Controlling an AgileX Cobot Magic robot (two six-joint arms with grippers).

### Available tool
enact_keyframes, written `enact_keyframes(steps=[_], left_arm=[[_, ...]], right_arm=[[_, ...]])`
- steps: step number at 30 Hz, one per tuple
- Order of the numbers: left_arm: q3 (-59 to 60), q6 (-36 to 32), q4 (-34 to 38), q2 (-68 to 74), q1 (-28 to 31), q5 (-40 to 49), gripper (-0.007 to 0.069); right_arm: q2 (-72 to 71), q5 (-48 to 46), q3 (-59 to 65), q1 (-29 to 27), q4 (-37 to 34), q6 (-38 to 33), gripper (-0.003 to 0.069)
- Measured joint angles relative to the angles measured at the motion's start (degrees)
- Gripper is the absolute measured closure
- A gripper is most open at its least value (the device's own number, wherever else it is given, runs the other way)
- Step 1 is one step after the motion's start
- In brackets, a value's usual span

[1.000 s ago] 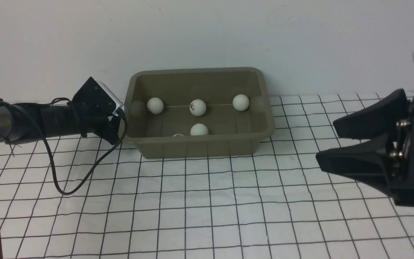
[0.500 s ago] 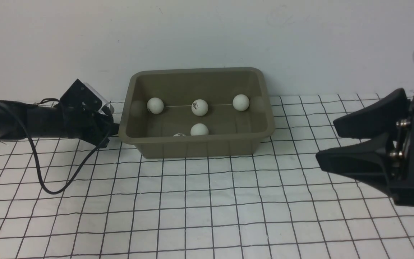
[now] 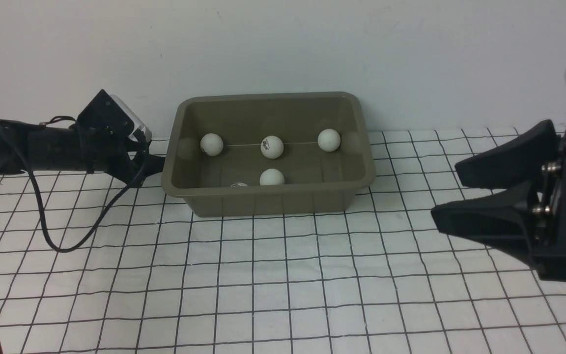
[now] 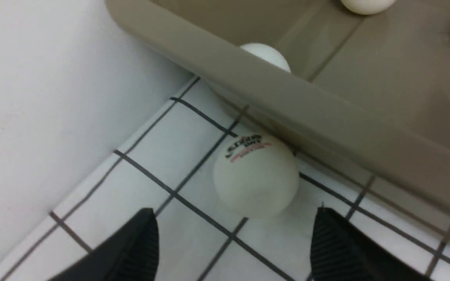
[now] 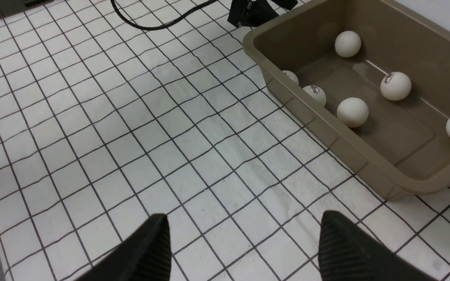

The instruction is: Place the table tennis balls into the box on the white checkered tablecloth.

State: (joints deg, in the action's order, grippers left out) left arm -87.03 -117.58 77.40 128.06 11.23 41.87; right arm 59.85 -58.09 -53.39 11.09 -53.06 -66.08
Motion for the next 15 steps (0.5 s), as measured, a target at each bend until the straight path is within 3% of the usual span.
enact_keyframes(steps=[8,15], left_arm=[[-7.65,8.41,-8.46,0.3,0.0,3.75,0.0155],[-11.24,8.38,-12.66,3.42,0.0,7.51,0.0155]], right_arm=[[0.0,-0.53,0.0,0.0,-0.53,0.0,0.0198],[0.0,-1.14,0.0,0.0,-0.57,0.0,0.0198]])
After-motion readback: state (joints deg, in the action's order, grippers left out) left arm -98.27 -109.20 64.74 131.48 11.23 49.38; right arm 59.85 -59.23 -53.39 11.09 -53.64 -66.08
